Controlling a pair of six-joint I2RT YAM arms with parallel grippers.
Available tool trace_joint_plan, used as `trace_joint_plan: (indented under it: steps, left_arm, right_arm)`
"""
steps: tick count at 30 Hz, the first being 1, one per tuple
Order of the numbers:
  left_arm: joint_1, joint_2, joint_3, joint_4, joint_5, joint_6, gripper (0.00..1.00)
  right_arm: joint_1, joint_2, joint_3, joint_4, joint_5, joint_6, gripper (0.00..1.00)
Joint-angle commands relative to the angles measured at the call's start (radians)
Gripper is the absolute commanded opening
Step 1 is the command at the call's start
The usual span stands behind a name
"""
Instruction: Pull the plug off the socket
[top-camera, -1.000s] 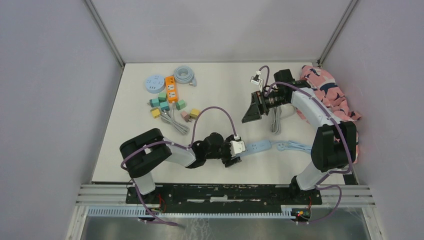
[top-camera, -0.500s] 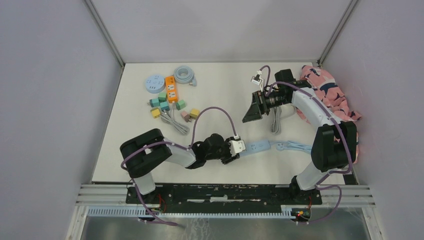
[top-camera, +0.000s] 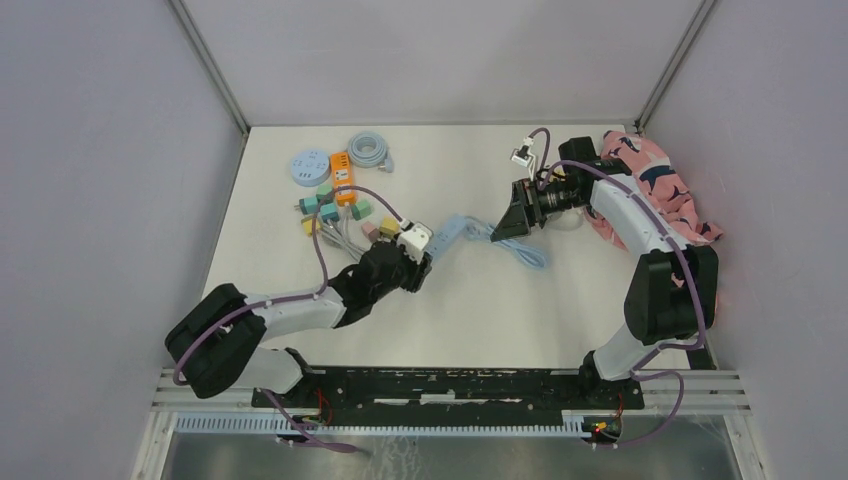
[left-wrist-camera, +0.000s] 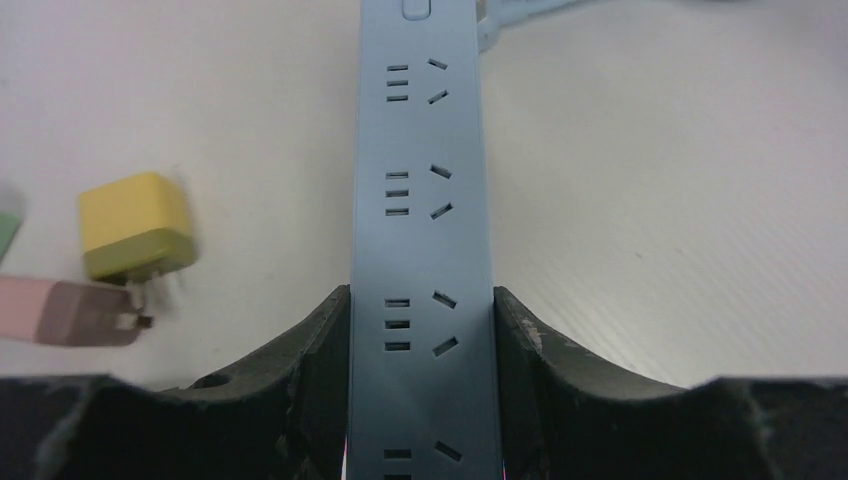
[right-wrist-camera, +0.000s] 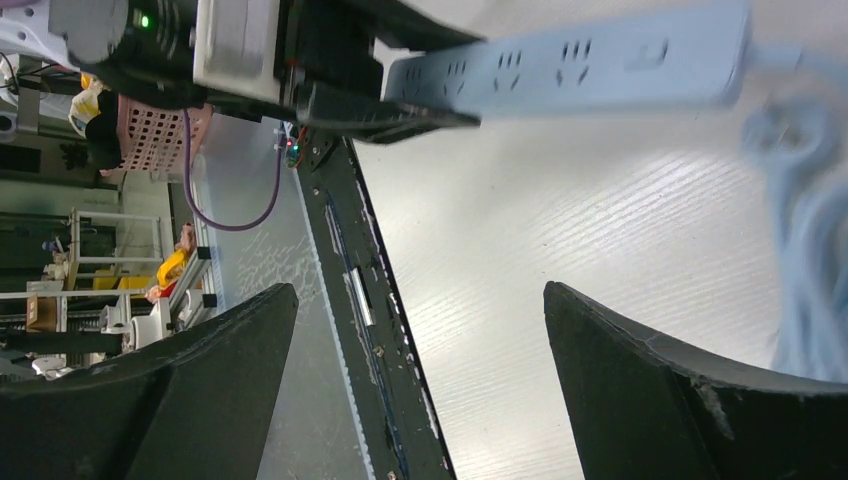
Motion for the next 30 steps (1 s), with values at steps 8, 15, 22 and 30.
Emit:
trace_joint_plan:
  steps: [8,15,22,30]
  left_arm:
    - [0.162,0.223,0.337,-0.1,-0.282,-0.287,0.03]
    - [0.183,0.435,0.576,-0.252,-0.4,-0.368,0.03]
    - [0.248,0.586,0.748,-0.347,-0.395,-0.419,0.03]
    - [0.281,0.682,0.865,-0.438,-0.382,-0.44,0.25]
  right_arm:
    - [-0.026,-0.056,0.034,0.022,-0.045,0.006,1.0]
    - [-0.04,-0.057,0.033,0.022,-0.049,0.007,1.0]
    - [-0.048,-0.063,0.032,0.022,-0.053,0.007,1.0]
    - [-0.065,-0.068,0.032,0.023,-0.04,0.007,1.0]
